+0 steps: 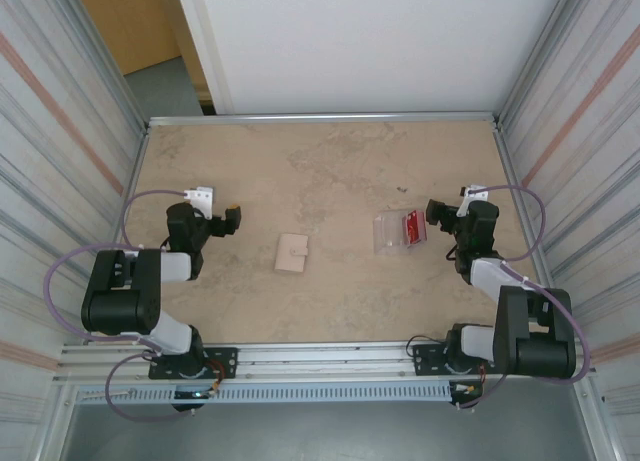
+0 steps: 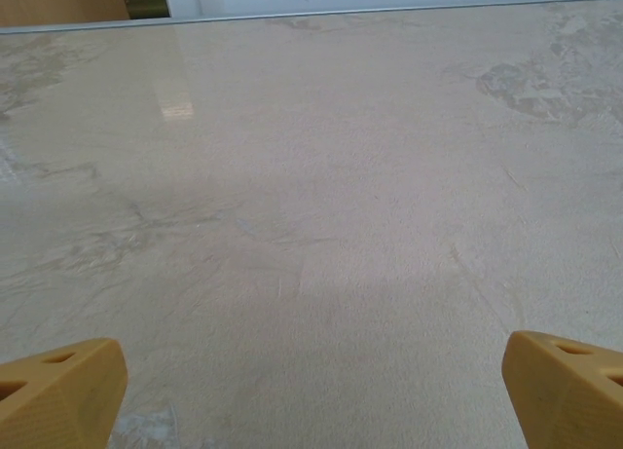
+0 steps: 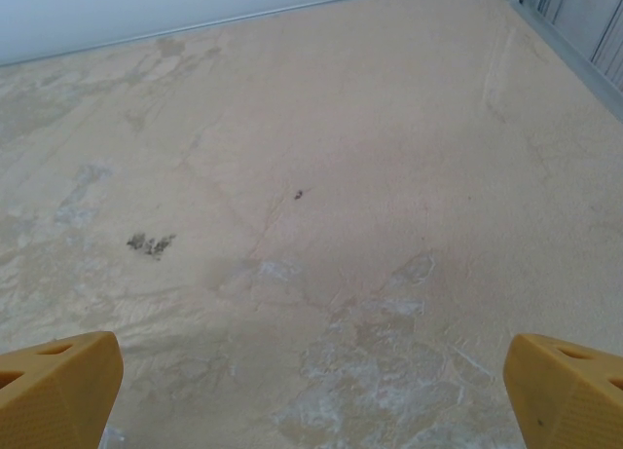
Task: Put the credit cards into the card holder
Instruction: Reset both arms
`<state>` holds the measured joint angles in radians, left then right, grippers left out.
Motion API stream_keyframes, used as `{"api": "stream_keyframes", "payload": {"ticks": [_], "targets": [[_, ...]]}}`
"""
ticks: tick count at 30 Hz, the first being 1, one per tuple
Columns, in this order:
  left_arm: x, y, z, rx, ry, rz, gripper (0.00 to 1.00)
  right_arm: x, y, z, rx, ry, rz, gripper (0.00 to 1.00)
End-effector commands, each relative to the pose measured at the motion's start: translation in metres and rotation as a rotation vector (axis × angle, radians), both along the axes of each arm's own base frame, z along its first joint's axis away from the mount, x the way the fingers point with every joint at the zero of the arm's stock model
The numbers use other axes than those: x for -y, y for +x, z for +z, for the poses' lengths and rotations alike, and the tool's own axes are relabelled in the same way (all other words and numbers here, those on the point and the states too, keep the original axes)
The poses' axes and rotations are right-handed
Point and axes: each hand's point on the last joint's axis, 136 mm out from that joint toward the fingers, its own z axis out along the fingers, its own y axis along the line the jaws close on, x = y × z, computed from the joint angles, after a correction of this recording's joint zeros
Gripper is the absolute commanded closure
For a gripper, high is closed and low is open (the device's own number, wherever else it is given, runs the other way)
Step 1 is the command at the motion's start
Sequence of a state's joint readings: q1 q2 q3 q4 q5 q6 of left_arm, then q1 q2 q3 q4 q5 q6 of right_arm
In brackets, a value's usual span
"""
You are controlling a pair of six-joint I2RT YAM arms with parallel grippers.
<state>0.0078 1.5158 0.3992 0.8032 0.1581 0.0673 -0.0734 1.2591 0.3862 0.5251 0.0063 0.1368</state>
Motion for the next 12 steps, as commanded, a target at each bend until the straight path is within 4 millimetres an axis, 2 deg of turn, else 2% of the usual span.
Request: {"api": "stream_keyframes", "payload": {"ticks": [1, 12], "targets": [[-0.002, 0.003, 0.004, 0.008, 0.016, 0.011, 0.01, 0.005, 0.009, 0.013, 0.073, -0.021, -0.012, 0.01], [-0.004, 0.003, 0.003, 0.007, 0.018, 0.024, 0.01, -0.006, 0.009, 0.017, 0.076, -0.054, 0.018, 0.01]]}}
